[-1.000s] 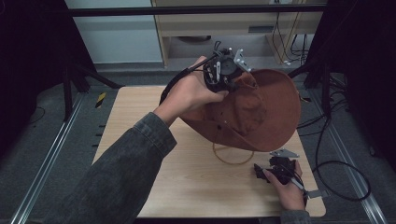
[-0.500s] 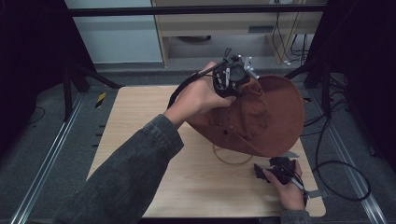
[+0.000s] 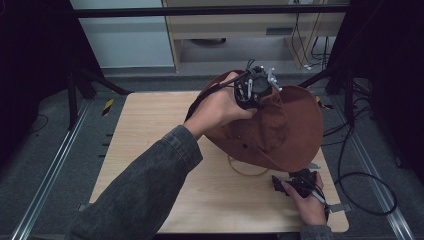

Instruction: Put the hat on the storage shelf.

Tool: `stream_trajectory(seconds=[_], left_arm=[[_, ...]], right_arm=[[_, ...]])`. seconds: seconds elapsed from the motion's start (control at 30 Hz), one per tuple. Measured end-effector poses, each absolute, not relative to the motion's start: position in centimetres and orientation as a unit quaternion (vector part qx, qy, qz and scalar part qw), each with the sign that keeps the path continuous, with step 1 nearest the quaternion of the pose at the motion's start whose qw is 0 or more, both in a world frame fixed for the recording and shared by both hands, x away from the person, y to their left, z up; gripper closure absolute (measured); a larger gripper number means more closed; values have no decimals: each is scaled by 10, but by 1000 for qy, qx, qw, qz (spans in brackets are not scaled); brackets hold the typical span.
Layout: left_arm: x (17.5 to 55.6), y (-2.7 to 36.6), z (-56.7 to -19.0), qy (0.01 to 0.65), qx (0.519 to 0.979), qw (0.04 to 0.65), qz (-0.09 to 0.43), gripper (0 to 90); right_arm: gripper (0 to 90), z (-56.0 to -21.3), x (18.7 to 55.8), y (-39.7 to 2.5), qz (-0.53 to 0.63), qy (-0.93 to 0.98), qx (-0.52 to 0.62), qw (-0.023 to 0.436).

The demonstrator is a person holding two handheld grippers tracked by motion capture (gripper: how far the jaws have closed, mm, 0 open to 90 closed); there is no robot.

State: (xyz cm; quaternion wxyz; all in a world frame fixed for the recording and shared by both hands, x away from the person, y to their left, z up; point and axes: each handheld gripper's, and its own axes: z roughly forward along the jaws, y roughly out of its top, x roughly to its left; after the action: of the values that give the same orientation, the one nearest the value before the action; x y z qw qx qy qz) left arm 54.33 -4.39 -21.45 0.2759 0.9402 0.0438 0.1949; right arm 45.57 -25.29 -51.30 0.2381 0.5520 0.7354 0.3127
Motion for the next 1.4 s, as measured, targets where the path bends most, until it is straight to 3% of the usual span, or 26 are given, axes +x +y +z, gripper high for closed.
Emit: stream_trajectory(seconds=[0.3, 0.6, 0.67, 0.73, 0.77, 0.8, 0.83, 0.93, 1.13, 1.4], left_arm=[[544, -43, -218, 50, 937, 284, 200, 775], [544, -36, -220, 68, 929, 300, 205, 599], [544, -34, -220, 71, 926, 309, 205, 481], [543, -31, -220, 75, 922, 316, 209, 438], [543, -30, -220, 76, 922, 317, 209, 351], [542, -29, -220, 76, 921, 320, 209, 351], [541, -28, -219, 78, 921, 321, 209, 268], [540, -26, -217, 89, 919, 326, 203, 182], [534, -20, -216, 98, 916, 338, 194, 111], [523, -14, -213, 92, 911, 354, 190, 93]], right_arm=[[5, -513, 456, -253, 313, 735, 552, 238], [5, -513, 456, -252, 314, 736, 550, 238], [5, -513, 456, -253, 314, 736, 550, 238], [5, -513, 456, -253, 314, 736, 550, 238], [5, -513, 456, -253, 314, 737, 550, 238], [5, -513, 456, -253, 314, 737, 550, 238], [5, -513, 456, -253, 314, 737, 550, 238], [5, -513, 456, -252, 314, 736, 550, 238], [4, -513, 456, -252, 315, 736, 550, 238], [5, -513, 456, -253, 313, 737, 550, 238]])
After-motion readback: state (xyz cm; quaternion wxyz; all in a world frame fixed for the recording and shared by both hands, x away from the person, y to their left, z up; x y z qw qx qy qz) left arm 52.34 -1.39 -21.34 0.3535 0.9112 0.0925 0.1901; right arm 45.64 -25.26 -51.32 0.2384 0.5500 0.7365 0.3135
